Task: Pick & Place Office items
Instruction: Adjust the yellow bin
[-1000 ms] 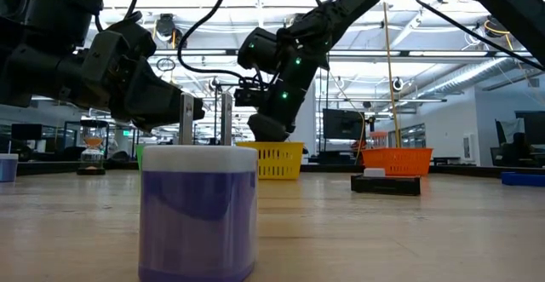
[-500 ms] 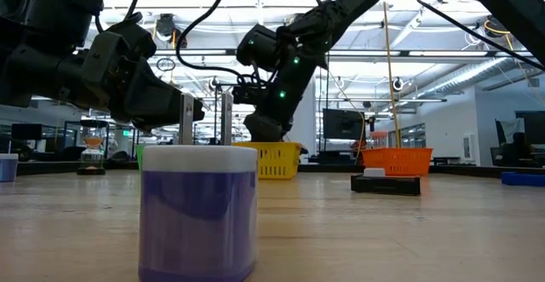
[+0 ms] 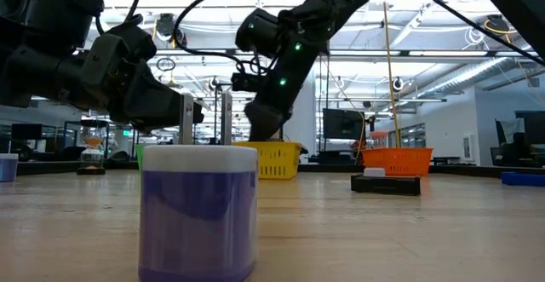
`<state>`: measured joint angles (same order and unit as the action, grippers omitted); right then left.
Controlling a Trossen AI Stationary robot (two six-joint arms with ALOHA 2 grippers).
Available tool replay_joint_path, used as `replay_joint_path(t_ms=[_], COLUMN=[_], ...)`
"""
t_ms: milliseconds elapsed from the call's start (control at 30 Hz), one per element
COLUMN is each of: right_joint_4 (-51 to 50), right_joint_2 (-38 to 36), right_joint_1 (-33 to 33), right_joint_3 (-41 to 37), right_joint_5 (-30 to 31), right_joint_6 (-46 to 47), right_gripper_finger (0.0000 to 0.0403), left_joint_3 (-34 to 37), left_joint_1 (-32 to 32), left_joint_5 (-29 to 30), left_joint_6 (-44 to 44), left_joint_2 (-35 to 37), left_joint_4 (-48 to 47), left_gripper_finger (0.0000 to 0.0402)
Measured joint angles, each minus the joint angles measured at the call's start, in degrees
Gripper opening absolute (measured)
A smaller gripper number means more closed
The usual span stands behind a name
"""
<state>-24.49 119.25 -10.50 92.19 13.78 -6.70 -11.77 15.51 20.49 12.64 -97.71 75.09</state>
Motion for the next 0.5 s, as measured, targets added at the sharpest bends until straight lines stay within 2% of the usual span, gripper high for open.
replay_joint_path(t_ms=[67, 167, 233, 333, 500], right_joint_4=[0.23, -5.29, -6.36, -10.99, -10.31], right_joint_2=[-0.7, -3.7, -4.75, -7.59, -9.36], right_joint_1=[0.55, 1.64, 2.52, 4.89, 9.35], right_joint_3=[0.12, 0.01, 0.22, -1.26, -5.54], right_joint_5=[1.33, 4.55, 3.86, 2.63, -1.18], right_joint_6=[0.08, 2.23, 3.82, 6.92, 11.15], right_gripper_finger=[0.0228, 0.0218, 0.02, 0.0156, 0.0053], left_joint_3=[-0.02, -0.02, -0.02, -0.01, -0.02], left_joint_1=[0.0, 0.02, 0.02, 0.02, 0.02], left_joint_5=[0.02, 0.02, 0.02, 0.04, 0.16], left_joint_6=[0.12, 0.16, 0.16, 0.2, 0.56], left_joint_2=[0.01, 0.0, 0.0, 0.02, 0.02], left_joint_4=[-0.03, -0.16, -0.44, -0.42, -0.42], left_gripper_finger=[0.0161, 0.0161, 0.0161, 0.0161, 0.0161])
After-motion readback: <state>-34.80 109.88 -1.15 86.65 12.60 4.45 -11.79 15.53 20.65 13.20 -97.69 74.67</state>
